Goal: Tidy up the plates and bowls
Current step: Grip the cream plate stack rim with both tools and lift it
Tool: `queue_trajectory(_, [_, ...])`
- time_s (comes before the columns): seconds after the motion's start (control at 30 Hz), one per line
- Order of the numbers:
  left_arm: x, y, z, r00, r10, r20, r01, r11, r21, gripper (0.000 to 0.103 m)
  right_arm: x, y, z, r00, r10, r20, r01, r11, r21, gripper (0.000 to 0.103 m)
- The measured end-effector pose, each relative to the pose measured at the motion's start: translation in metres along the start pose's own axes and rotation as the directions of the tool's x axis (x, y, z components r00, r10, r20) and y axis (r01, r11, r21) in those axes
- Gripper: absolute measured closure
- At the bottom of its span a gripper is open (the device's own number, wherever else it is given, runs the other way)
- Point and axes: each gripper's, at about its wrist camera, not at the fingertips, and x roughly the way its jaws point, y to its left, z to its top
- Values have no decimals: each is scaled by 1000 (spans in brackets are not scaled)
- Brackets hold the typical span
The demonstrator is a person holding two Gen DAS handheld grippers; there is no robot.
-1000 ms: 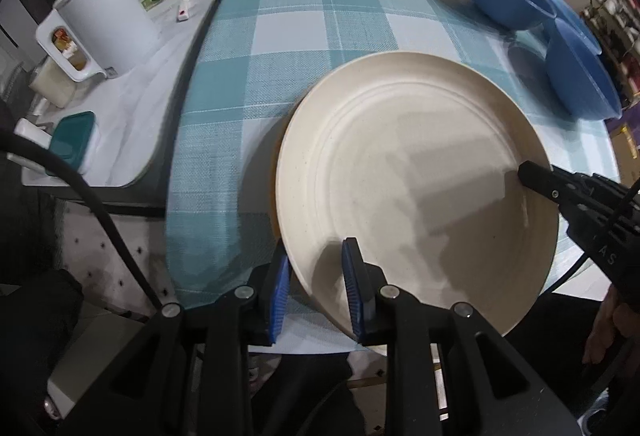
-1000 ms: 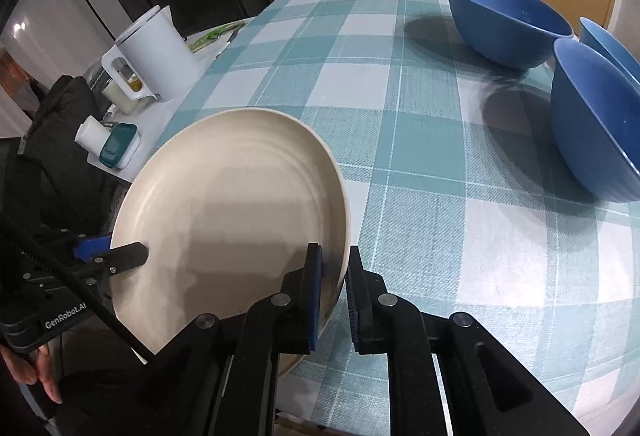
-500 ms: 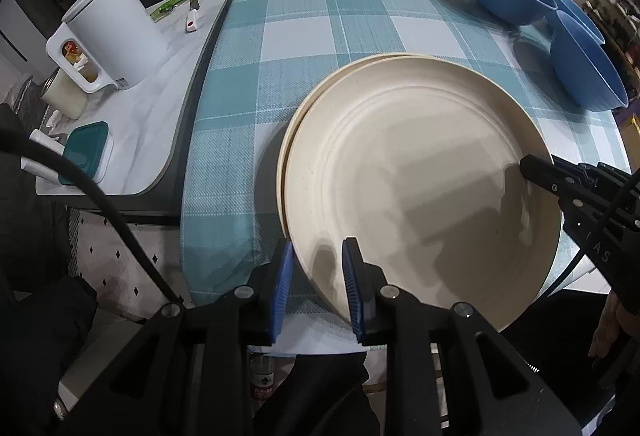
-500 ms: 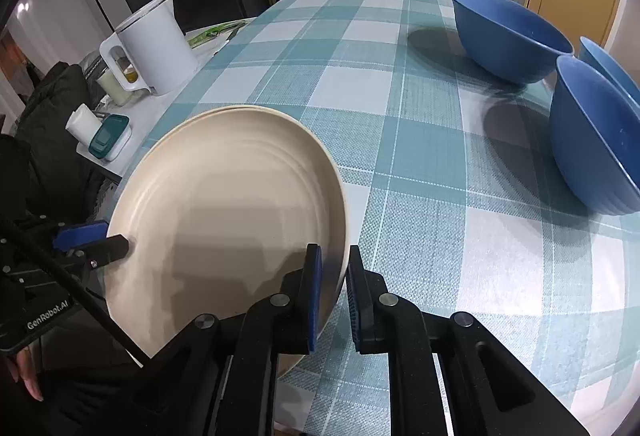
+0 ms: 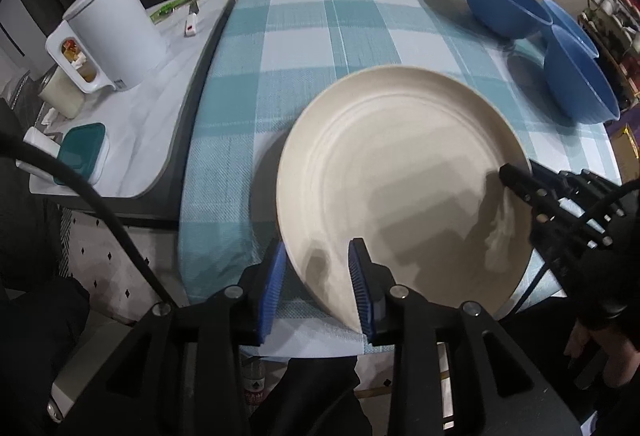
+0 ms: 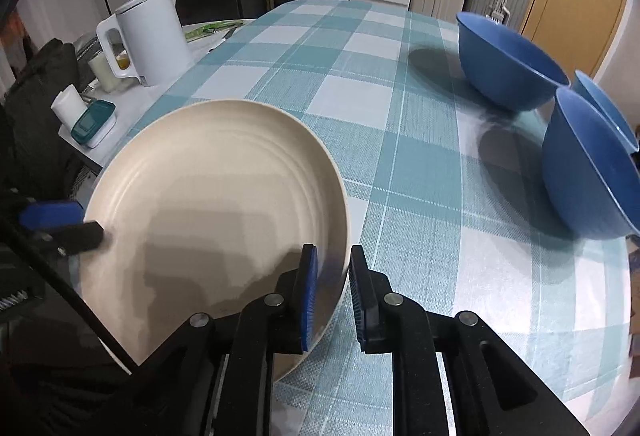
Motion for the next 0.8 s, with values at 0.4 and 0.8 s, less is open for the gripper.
queue_trajectory(0.4, [10, 8, -5, 999, -20, 33, 22, 998, -64, 69, 3, -23, 4, 984, 165, -64, -160, 984, 83, 84])
queue_trajectory(0.8, [33, 8, -18, 987, -163, -4, 161, 976, -144, 51, 21, -31, -2, 924, 356, -143, -333, 929, 161, 69])
